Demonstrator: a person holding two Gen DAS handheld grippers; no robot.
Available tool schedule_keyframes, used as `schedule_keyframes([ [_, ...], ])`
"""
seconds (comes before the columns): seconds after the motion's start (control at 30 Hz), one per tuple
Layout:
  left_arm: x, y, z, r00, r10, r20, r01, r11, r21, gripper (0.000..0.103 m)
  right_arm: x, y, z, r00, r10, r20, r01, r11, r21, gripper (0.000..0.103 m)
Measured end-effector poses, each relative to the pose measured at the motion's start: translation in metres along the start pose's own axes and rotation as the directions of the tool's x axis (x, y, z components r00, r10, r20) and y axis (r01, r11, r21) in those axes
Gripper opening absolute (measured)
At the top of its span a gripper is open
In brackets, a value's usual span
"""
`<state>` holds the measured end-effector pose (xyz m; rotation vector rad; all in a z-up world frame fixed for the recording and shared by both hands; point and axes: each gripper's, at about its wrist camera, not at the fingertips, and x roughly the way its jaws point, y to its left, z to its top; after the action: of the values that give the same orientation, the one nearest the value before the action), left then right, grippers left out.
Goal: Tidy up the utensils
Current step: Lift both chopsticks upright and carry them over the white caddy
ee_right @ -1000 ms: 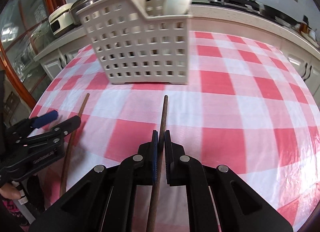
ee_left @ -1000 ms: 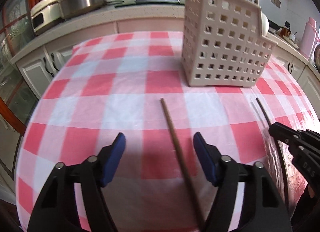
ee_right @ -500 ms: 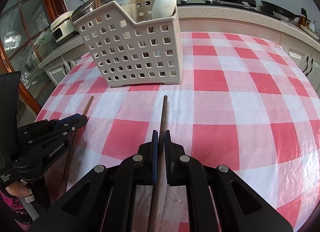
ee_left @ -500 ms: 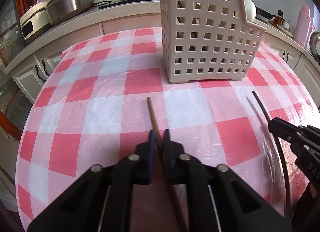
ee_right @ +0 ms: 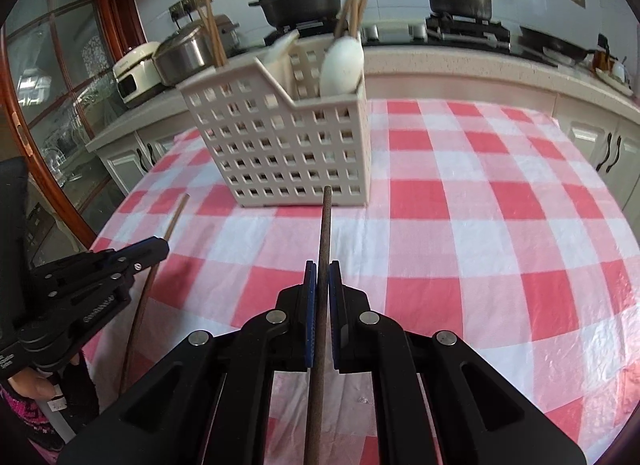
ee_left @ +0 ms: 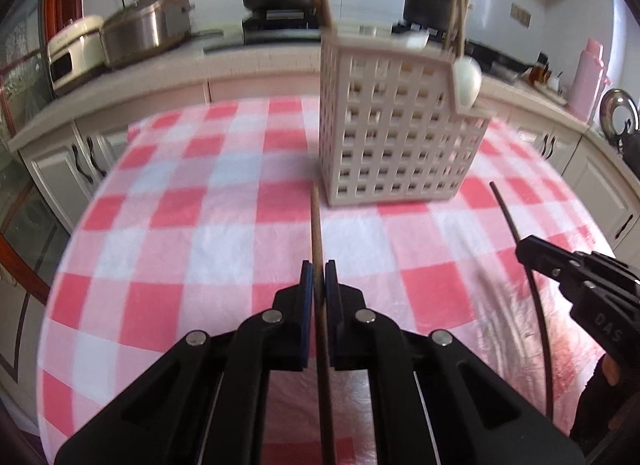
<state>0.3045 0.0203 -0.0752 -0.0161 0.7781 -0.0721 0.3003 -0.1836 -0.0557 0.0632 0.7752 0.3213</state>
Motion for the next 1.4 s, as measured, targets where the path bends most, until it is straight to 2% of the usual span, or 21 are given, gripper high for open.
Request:
schedule_keyframes([
  [0.23, -0.052, 0.005, 0.011, 0.988, -0.008, 0.152, 0.01, 1.0, -0.015, 0.006, -0.033, 0.018, 0.012, 0.994, 0.004, 0.105, 0.002, 0.998, -0.059, 0.006],
  [0.47, -0.093, 0.006, 0.015, 0.969, -0.01, 0.248, 0.014, 1.0, -0.013, 0.006, -0.063, 0.033, 0.021, 0.981, 0.024, 0.192, -0.005, 0.995, -0.1, 0.005],
  [0.53, -0.098, 0.005, 0.014, 0.967, -0.005, 0.257, 0.006, 1.0, -0.003, 0.006, -0.064, 0.036, 0.021, 0.981, 0.016, 0.192, 0.008, 0.993, -0.12, 0.005],
  [0.6, -0.098, 0.006, 0.013, 0.968, 0.002, 0.251, -0.002, 1.0, -0.001, 0.006, -0.053, 0.032, 0.02, 0.987, 0.004, 0.158, 0.015, 0.993, -0.118, 0.006],
  [0.67, -0.096, 0.007, 0.011, 0.971, 0.0, 0.239, 0.002, 1.0, -0.005, 0.006, -0.036, 0.024, 0.018, 0.996, 0.004, 0.087, 0.004, 0.996, -0.087, 0.007],
  [0.77, -0.09, 0.01, 0.008, 0.973, 0.0, 0.229, 0.001, 1.0, -0.008, 0.006, -0.007, 0.013, 0.011, 1.0, -0.013, -0.007, 0.013, 0.998, -0.055, 0.016],
  [0.87, -0.084, 0.013, 0.008, 0.976, -0.006, 0.219, 0.009, 1.0, -0.014, 0.006, 0.016, 0.009, 0.003, 0.996, -0.009, -0.084, 0.006, 0.999, -0.032, 0.022],
  [1.0, -0.076, 0.016, 0.01, 0.978, -0.012, 0.207, 0.016, 1.0, -0.017, 0.006, 0.044, 0.007, -0.004, 0.985, -0.025, -0.172, 0.019, 0.999, -0.035, 0.022],
  [1.2, -0.067, 0.016, 0.012, 0.981, -0.013, 0.196, 0.016, 1.0, -0.013, 0.006, 0.065, 0.015, -0.005, 0.974, -0.045, -0.222, 0.027, 0.996, -0.083, 0.022],
  [1.3, -0.066, 0.016, 0.013, 0.981, -0.013, 0.194, 0.016, 1.0, -0.013, 0.006, 0.068, 0.023, -0.005, 0.972, -0.097, -0.212, 0.065, 0.986, -0.15, 0.021],
  [1.37, -0.066, 0.016, 0.013, 0.981, -0.014, 0.195, 0.016, 1.0, -0.013, 0.006, 0.066, 0.023, -0.007, 0.973, -0.111, -0.203, 0.079, 0.984, -0.159, 0.006],
  [1.4, -0.066, 0.016, 0.013, 0.981, -0.013, 0.196, 0.016, 1.0, -0.012, 0.006, 0.064, 0.021, -0.008, 0.975, -0.101, -0.196, 0.073, 0.987, -0.146, 0.006],
])
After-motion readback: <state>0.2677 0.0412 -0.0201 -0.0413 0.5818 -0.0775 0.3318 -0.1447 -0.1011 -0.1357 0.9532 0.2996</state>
